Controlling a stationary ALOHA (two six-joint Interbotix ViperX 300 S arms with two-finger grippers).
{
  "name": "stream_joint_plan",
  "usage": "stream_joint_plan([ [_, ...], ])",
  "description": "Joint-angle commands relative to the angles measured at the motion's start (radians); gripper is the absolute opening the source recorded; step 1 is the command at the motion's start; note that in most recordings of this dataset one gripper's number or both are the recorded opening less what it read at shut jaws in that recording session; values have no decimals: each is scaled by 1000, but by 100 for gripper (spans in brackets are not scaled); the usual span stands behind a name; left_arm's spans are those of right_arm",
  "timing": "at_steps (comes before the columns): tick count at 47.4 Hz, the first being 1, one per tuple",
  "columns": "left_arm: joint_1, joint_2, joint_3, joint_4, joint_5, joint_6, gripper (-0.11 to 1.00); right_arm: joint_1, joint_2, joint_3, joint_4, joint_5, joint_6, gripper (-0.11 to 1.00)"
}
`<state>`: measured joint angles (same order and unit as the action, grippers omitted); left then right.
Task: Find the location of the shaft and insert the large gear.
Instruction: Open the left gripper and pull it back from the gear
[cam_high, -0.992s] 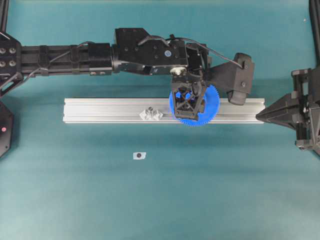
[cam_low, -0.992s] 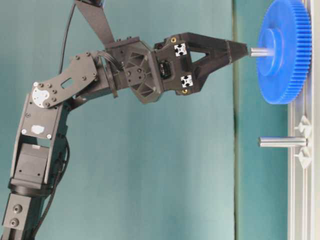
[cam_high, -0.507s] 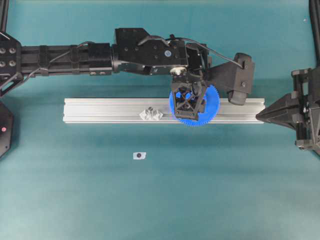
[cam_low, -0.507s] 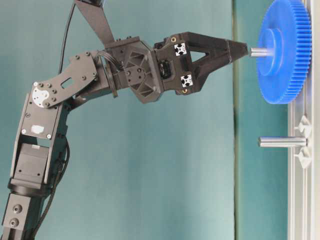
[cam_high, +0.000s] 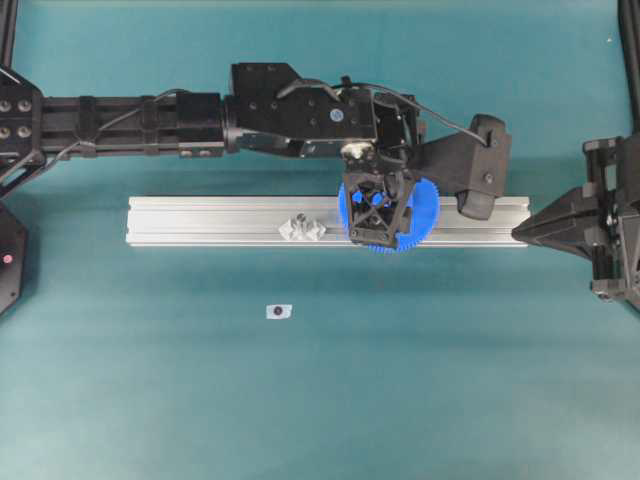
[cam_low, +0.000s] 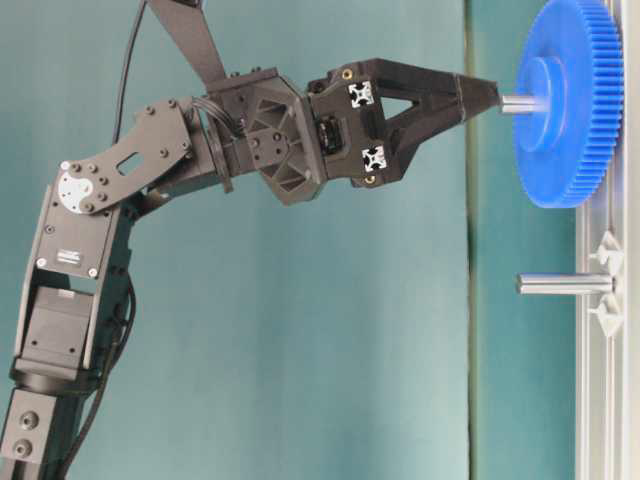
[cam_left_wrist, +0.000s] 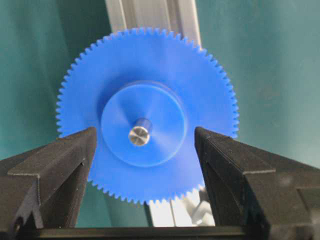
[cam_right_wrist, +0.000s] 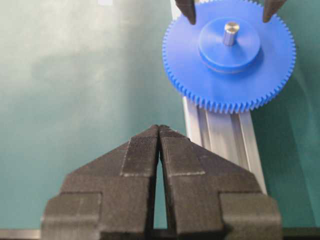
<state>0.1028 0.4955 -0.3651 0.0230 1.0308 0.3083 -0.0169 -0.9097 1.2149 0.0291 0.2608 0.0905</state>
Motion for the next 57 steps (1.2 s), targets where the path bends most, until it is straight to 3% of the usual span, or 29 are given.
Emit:
stream_joint_plan([
  [1,-3,-69,-26,3,0,0,76,-2,5,-9,0,-5,11,5],
  [57,-20,-150,-28,3,49,-26,76,-2,3,-9,0,-6,11,5],
])
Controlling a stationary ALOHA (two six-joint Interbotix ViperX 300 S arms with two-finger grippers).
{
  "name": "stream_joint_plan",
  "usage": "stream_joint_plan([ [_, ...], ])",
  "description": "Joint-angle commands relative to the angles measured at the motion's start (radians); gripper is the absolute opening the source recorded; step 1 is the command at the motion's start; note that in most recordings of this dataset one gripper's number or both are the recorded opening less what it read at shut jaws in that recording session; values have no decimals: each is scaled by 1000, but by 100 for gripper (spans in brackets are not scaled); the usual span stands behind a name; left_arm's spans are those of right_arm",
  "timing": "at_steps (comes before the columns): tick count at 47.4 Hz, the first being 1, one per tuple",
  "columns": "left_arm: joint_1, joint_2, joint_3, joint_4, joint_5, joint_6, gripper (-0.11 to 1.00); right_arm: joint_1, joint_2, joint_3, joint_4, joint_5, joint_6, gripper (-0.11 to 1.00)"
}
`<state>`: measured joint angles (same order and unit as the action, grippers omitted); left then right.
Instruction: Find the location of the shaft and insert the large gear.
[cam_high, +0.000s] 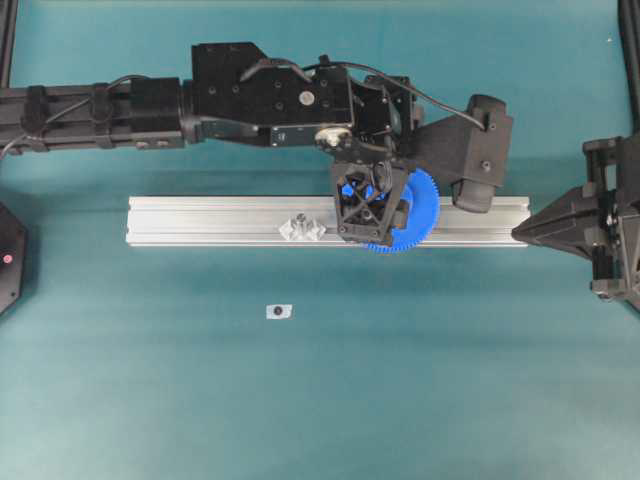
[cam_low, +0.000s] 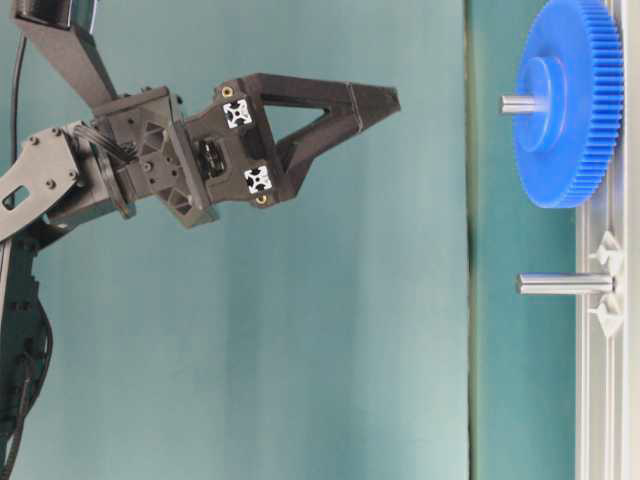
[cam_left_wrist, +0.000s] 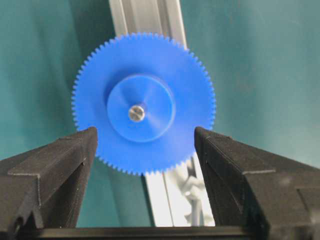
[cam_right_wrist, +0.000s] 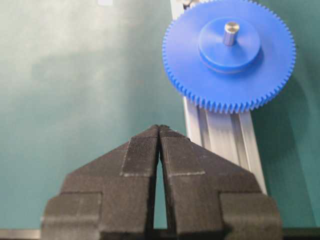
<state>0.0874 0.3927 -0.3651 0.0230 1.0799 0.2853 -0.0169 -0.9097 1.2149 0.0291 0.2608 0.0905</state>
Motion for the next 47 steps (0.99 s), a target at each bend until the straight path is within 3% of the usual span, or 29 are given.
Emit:
stream_joint_plan([
  [1,-5,-48,-26,5,0,-5,76,-2,3,-11,0,-6,11,5],
  [14,-5,-48,-28,3,0,-8,76,-2,3,-9,0,-9,11,5],
  [34,-8,-46,-28,3,-2,-8,88,-2,5,-9,0,-9,11,5],
  [47,-8,-43,-28,3,-2,-6,89,-2,5,-9,0,-8,11,5],
])
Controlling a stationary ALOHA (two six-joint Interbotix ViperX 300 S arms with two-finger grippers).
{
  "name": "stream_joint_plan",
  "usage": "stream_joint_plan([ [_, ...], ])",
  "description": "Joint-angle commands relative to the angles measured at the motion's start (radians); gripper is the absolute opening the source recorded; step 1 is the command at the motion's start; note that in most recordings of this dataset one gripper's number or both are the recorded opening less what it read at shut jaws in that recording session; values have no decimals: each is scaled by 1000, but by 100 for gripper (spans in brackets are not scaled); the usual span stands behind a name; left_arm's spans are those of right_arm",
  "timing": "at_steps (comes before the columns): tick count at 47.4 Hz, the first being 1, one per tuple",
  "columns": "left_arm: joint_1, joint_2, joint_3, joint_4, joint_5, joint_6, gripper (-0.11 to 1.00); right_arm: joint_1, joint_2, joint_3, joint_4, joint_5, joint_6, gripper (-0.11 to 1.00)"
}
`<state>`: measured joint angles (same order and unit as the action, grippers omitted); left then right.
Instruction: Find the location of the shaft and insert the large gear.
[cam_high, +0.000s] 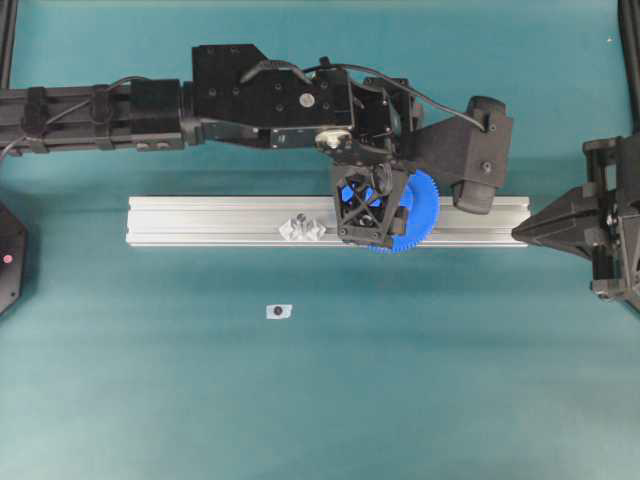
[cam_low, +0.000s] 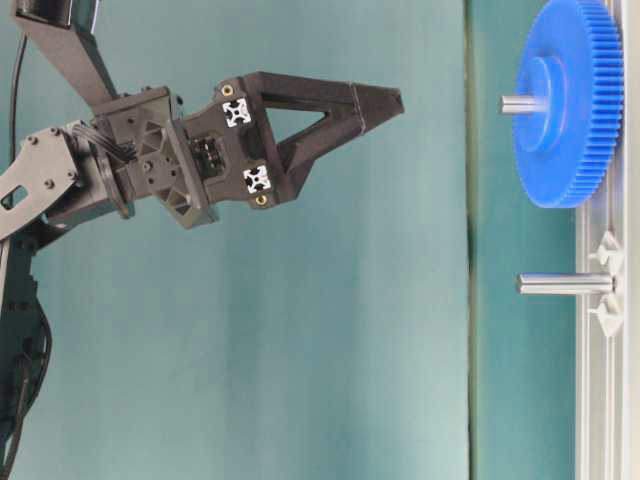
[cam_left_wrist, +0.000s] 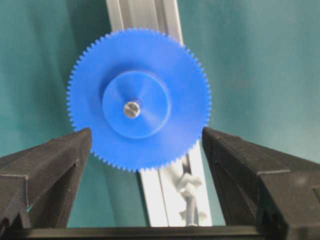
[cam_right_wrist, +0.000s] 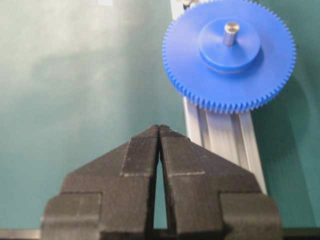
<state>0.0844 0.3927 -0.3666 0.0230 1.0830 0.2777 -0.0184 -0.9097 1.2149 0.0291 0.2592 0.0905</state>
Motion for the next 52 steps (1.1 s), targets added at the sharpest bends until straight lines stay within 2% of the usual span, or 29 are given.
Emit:
stream_joint_plan([
  [1,-5,-43,-26,3,-5,2,89,0,3,-9,0,-6,11,5],
  [52,5,-25,-63,3,31,2,89,0,5,-9,2,-6,11,5],
])
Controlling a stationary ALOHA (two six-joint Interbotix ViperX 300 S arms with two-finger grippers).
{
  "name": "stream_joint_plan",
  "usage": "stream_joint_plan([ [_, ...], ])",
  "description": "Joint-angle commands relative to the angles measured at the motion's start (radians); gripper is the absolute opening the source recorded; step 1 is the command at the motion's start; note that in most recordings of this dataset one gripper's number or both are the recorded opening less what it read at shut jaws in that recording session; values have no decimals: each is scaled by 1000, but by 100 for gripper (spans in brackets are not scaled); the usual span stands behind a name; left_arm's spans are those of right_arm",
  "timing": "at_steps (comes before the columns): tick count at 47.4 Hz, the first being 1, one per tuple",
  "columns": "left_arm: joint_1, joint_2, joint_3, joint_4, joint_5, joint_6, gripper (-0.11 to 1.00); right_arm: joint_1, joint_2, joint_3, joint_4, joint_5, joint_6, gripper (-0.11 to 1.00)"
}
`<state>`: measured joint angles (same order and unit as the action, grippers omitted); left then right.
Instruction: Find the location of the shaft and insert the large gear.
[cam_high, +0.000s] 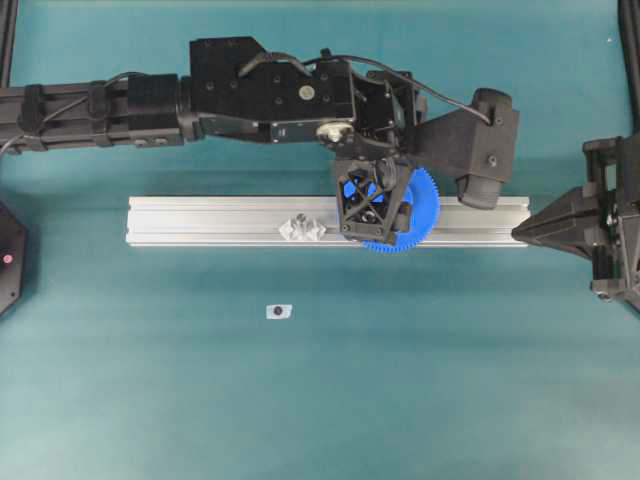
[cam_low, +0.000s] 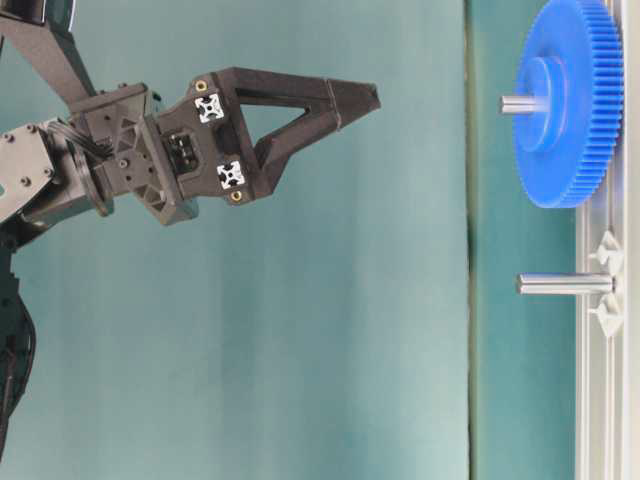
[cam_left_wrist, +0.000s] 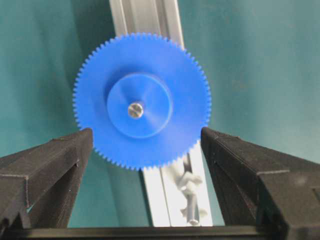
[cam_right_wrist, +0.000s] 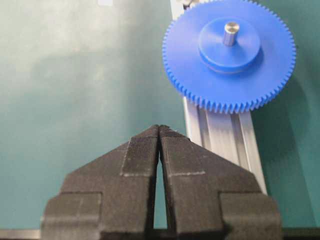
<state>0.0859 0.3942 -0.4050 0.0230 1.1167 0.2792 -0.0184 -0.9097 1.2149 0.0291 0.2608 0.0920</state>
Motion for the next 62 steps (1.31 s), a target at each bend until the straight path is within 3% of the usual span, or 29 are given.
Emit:
stream_joint_plan([
  [1,3,-25,-25,3,-3,2,89,0,3,-9,2,-8,9,5],
  [62,9,-9,-25,3,5,0,89,0,3,-6,2,-8,9,5],
])
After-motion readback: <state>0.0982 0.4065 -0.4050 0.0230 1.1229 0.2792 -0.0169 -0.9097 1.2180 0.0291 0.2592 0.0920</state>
